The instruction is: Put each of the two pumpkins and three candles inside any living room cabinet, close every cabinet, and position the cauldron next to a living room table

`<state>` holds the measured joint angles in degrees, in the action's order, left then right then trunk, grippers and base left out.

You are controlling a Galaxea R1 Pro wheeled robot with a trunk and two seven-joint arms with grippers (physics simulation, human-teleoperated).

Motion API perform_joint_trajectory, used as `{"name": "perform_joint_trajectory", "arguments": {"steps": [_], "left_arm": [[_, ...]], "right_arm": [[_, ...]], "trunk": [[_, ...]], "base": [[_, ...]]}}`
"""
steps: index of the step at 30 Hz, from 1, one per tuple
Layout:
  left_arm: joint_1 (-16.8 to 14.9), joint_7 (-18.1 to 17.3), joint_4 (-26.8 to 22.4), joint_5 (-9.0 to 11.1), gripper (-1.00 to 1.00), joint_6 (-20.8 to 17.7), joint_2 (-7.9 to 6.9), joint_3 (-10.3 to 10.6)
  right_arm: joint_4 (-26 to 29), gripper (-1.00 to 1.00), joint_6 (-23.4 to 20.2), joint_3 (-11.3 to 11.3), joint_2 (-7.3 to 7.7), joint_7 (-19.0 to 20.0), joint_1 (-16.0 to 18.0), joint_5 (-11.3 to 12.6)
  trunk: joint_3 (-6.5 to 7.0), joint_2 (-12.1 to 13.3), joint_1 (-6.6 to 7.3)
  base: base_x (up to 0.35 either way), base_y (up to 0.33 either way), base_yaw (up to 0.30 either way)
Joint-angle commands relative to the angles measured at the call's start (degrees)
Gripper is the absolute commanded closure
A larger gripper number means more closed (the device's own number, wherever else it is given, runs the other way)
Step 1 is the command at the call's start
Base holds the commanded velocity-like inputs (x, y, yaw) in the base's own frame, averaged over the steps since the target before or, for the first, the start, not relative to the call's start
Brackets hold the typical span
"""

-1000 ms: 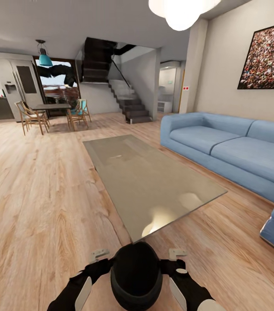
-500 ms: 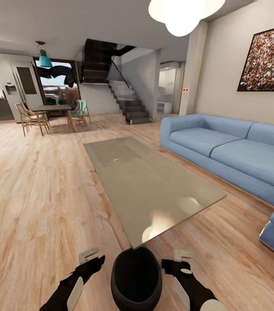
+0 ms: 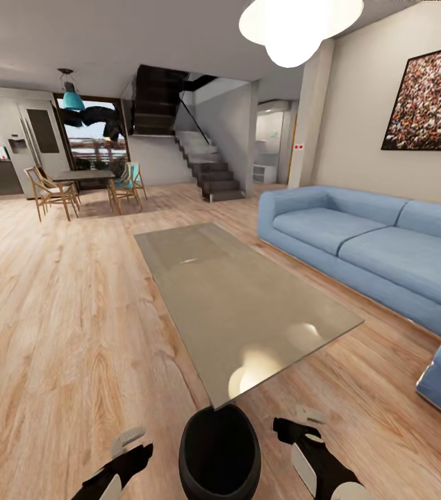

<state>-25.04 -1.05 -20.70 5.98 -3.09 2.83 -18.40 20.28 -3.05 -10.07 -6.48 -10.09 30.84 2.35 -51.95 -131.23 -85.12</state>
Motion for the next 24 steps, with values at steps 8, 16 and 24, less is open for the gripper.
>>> {"name": "perform_joint_trajectory", "arguments": {"steps": [8,16,24], "left_arm": [[0.03,1.63,7.62,0.66,-1.0,2.49,-1.59,-0.15],[0.05,1.66,8.27,0.69,-1.0,2.73,-2.09,-0.15],[0.08,1.66,8.39,0.86,-1.0,2.82,-2.54,-0.15]], "right_arm": [[-9.39,-1.0,4.81,-0.39,3.65,-0.11,-0.08,0.35],[-16.89,-1.0,9.19,-0.35,5.62,-0.05,-0.08,0.29],[-19.75,-1.0,11.37,-0.31,6.67,0.08,-0.16,0.46]], "trunk": [[1.39,3.2,1.78],[2.82,6.41,3.53],[4.26,9.62,5.29]], "base": [[0.0,0.0,0.0],[0.0,0.0,0.0],[0.0,0.0,0.0]]}}
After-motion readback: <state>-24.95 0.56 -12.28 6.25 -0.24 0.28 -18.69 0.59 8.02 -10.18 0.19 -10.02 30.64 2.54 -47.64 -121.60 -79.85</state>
